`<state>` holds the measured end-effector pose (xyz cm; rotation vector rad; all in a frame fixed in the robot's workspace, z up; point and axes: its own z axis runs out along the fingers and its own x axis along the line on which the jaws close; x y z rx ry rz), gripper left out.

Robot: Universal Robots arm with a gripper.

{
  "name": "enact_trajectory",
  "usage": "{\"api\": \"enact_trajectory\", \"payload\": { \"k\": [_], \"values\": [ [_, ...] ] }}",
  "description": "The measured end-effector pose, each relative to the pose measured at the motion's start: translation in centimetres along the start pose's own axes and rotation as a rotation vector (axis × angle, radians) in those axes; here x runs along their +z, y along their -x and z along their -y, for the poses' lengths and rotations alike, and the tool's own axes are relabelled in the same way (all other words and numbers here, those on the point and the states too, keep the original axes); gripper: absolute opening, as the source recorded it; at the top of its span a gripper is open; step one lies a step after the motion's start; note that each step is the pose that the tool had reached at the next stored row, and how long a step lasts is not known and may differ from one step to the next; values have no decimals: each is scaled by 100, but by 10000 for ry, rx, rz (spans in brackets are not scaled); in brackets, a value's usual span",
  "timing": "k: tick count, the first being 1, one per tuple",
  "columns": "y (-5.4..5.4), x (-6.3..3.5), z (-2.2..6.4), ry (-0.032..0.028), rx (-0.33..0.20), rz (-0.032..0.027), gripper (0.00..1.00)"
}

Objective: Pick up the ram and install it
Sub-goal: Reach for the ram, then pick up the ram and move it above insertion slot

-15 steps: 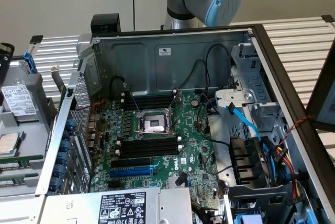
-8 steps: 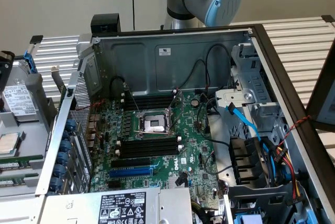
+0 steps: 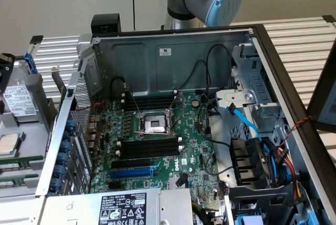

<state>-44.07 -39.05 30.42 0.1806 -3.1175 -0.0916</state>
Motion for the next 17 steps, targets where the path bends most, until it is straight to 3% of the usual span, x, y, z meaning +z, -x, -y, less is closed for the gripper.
{"api": "enact_trajectory", "payload": {
  "k": [9, 17],
  "values": [
    [-1, 0, 0, -3, -242, -14, 11],
    [-2, 6, 0, -31, -1675, -100, 11]
  ]
}}
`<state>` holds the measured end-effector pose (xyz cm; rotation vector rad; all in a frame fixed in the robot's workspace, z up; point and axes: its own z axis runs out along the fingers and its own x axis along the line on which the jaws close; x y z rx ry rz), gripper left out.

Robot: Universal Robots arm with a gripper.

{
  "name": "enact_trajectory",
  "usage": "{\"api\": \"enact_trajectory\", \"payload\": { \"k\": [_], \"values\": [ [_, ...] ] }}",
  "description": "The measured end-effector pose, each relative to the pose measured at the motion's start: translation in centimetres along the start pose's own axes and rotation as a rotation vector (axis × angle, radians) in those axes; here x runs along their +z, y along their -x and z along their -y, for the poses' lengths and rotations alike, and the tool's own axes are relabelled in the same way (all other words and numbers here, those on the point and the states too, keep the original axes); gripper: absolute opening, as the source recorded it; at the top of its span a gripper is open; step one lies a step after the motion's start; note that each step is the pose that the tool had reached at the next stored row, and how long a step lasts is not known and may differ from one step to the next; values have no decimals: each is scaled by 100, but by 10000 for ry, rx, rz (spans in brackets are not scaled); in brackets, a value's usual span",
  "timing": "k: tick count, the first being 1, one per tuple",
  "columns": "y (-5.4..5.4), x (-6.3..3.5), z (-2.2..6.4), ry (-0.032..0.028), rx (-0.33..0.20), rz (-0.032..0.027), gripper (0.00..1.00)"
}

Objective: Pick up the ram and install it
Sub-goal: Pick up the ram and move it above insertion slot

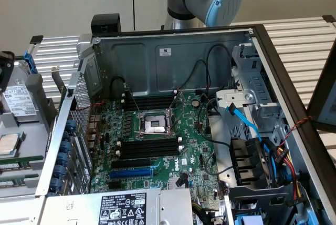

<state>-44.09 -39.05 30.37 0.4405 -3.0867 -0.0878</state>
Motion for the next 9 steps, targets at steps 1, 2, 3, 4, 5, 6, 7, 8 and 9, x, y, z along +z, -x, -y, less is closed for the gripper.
{"api": "enact_trajectory", "payload": {
  "k": [1, 2, 3, 4, 5, 6, 7, 8, 9],
  "values": [
    [0, 3, 0, -3, -178, -12, 11],
    [0, 9, 0, -5, -358, -24, 11],
    [0, 18, 1, -8, -538, -32, 11],
    [0, 29, 2, -10, -718, -42, 11],
    [1, 40, 3, -13, -914, -54, 11],
    [1, 51, 3, -16, -1093, -65, 11],
    [1, 61, 4, -19, -1273, -75, 11],
    [1, 72, 4, -21, -1446, -86, 12],
    [1, 84, 5, -24, -1637, -97, 18]
  ]
}}
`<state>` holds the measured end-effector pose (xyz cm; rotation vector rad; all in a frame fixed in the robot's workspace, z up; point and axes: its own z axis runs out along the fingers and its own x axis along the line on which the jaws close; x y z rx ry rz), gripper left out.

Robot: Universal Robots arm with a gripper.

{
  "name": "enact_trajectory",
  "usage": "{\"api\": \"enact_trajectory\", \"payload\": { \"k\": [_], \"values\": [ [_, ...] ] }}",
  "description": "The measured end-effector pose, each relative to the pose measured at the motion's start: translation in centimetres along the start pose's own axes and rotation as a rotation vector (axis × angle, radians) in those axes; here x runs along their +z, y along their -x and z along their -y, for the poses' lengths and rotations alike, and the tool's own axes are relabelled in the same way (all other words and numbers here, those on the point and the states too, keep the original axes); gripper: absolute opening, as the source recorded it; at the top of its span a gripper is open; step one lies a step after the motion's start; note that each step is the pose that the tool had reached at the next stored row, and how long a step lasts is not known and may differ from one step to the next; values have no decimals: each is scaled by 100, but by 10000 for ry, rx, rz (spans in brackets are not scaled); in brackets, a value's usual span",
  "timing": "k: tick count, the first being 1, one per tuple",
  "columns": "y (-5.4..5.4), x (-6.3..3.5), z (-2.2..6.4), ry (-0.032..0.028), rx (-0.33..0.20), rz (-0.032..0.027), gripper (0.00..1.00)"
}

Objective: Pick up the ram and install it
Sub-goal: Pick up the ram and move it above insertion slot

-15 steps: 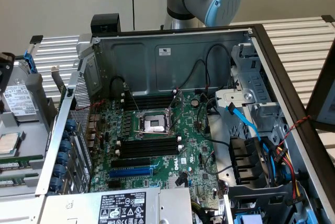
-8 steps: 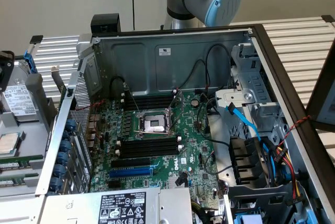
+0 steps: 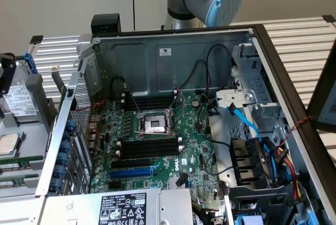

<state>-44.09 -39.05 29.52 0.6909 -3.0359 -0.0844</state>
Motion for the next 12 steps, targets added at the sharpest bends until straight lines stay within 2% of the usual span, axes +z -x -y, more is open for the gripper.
{"api": "enact_trajectory", "payload": {
  "k": [2, 3, 12],
  "values": [
    [0, 23, 1, -5, -354, -21, 18],
    [1, 35, 2, -7, -539, -32, 24],
    [2, 159, 9, -31, -2182, -128, 24]
  ]
}}
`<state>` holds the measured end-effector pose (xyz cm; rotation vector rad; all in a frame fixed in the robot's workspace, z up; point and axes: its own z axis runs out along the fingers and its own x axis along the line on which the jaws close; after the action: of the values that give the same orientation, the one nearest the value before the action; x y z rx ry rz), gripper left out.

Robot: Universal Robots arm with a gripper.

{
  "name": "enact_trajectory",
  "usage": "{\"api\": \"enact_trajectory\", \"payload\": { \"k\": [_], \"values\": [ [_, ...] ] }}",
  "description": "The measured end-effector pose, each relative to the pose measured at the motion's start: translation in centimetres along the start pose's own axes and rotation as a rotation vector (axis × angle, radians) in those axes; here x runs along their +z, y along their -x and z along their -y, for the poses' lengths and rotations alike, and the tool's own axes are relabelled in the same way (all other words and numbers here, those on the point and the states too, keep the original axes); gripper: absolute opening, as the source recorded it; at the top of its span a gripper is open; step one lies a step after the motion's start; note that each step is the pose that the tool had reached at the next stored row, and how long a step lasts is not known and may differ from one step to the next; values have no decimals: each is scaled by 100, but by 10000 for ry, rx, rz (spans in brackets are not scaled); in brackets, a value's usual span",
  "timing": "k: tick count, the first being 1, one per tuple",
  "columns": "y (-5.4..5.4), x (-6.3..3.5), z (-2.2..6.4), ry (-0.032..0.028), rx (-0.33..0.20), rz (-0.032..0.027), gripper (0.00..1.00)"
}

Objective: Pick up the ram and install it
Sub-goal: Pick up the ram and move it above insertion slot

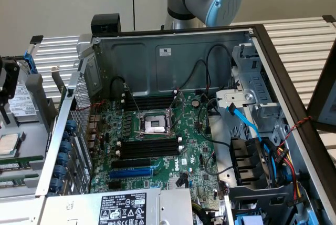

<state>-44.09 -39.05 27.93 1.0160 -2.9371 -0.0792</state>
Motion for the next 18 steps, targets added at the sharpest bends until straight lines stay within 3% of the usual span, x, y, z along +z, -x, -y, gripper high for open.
{"api": "enact_trajectory", "payload": {
  "k": [18],
  "values": [
    [2, 115, 7, -46, -3258, -193, 24]
  ]
}}
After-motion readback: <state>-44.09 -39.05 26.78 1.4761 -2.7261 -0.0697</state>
